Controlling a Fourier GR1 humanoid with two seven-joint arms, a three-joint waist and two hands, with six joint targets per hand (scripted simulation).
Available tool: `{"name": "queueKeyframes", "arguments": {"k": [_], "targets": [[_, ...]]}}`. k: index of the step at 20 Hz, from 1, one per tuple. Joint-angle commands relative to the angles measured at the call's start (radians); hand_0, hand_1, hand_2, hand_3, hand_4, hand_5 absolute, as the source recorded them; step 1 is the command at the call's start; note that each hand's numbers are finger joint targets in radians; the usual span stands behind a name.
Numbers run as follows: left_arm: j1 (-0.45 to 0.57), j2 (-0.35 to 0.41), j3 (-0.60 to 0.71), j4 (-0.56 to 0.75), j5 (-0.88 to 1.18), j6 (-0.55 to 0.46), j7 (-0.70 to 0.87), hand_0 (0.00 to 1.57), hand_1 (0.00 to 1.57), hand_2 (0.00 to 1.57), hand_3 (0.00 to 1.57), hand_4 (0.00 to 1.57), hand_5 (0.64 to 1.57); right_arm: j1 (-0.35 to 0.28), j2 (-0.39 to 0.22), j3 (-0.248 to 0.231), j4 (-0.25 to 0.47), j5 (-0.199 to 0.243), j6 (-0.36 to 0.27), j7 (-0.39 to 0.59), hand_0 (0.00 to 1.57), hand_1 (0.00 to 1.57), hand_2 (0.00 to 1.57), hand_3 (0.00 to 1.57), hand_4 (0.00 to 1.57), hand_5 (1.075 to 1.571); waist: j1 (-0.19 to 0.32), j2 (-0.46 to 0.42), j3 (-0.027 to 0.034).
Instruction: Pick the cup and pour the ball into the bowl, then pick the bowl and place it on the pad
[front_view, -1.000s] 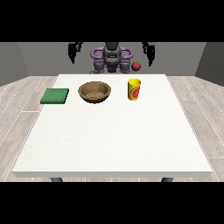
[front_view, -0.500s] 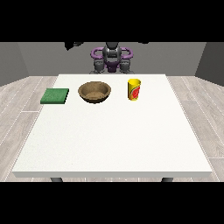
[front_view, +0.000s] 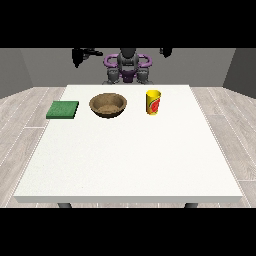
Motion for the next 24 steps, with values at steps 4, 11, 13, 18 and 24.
{"name": "queueKeyframes", "arguments": {"k": [4, 11, 13, 18, 24], "targets": [[-0.207, 0.074, 0.15, 0.156, -0.01, -0.022, -0.113, 0.0, 0.0, 0.0, 0.0, 0.0, 1.296, -0.135, -0.013, -0.018, 0.078, -0.004, 0.016, -0.099, 0.0, 0.0, 0.0, 0.0, 0.0, 1.563, -0.042, 0.221, -0.0006], [-0.27, 0.07, 0.183, 0.353, -0.069, 0.001, -0.264, 0.0, 0.0, 0.0, 0.0, 0.0, 1.258, -0.174, -0.09, -0.082, 0.229, -0.038, 0.111, -0.224, 0.0, 0.0, 0.0, 0.0, 0.0, 1.56, -0.072, 0.26, -0.0002], [-0.306, 0.067, 0.181, 0.452, -0.081, -0.003, -0.238, 0.0, 0.0, 0.0, 0.0, 0.0, 1.25, -0.225, -0.099, -0.066, 0.216, -0.031, 0.078, -0.087, 0.0, 0.0, 0.0, 0.0, 0.0, 1.561, -0.07, 0.188, -0.0004], [-0.375, 0.062, 0.236, 0.602, -0.096, 0.037, -0.399, 0.0, 0.0, 0.0, 0.0, 0.0, 1.236, -0.213, -0.103, -0.082, 0.28, -0.034, 0.125, -0.246, 0.0, 0.0, 0.0, 0.0, 0.0, 1.562, -0.113, 0.268, -0.0004], [-0.387, -0.02, 0.22, 0.695, -0.126, 0.114, -0.524, 0.0, 0.0, 0.0, 0.0, 0.0, 1.249, -0.255, -0.193, -0.175, 0.415, -0.112, 0.228, -0.316, 0.0, 0.0, 0.0, 0.0, 0.0, 1.563, -0.106, 0.298, 0.0]]}}
